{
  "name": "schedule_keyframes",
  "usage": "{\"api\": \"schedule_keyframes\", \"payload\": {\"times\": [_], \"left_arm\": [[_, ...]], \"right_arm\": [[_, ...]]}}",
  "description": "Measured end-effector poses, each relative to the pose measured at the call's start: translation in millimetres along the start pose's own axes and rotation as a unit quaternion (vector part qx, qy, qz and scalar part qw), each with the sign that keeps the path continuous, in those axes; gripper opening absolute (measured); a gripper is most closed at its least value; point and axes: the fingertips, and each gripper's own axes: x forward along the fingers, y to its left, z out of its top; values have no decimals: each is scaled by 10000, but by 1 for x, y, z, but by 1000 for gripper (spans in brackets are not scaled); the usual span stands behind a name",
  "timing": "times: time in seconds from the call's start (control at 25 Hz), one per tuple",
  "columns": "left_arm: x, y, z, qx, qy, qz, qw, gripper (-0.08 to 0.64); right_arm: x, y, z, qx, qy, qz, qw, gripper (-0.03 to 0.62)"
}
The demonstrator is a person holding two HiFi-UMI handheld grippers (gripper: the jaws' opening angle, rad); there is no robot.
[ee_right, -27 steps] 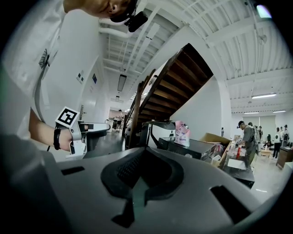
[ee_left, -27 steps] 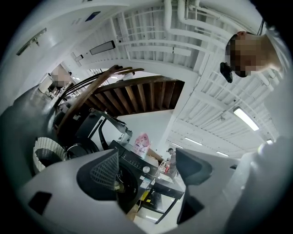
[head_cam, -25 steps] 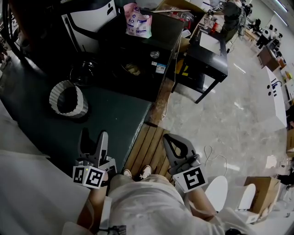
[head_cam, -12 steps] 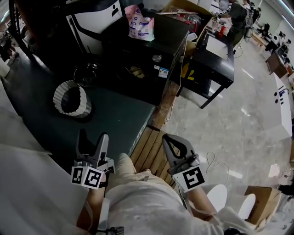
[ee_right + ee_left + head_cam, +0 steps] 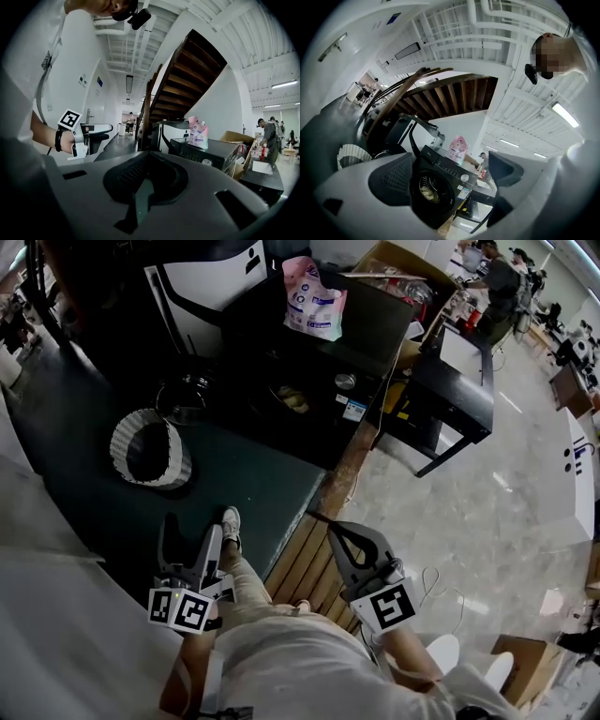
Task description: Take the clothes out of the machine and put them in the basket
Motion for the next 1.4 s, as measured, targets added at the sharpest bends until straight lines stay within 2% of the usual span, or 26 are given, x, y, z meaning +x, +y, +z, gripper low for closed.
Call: {"api": "schedule_keyframes", "payload": {"times": [0.12,0.2,0.32,0.44,0.6,0.72,0.88,1.12,1.28,1.4], "left_arm": [[41,44,-1,-69,204,24,9998,492],[78,73,-4,-13,382,-100,9992,492],[145,116,-4,84,690,-450,9966,492],[221,150,15,155,874,-924,9918,492],[304,172,37,-3,1151,-1449,9827,492],[347,169,29,-114,1366,-1729,9754,492],[380,153,-4,-237,1587,-2092,9646,492],[403,159,-72,-104,1788,-2293,9567,491],[416,176,-135,157,1733,-2558,9509,491],[430,203,-196,113,1663,-2560,9522,491]], "right_arm": [[61,-8,0,76,116,-7,9999,12],[108,-13,-3,86,235,-3,9997,14],[181,-28,-4,130,517,-175,9984,12],[248,-47,12,143,773,-544,9954,14],[307,-62,57,170,853,-998,9912,12],[324,-80,68,296,948,-1300,9865,13],[334,-98,47,393,1148,-1467,9817,12],[358,-113,-18,503,1401,-1259,9808,12],[380,-120,-74,353,1289,-1123,9846,12],[398,-121,-134,200,1203,-1114,9863,12]]}}
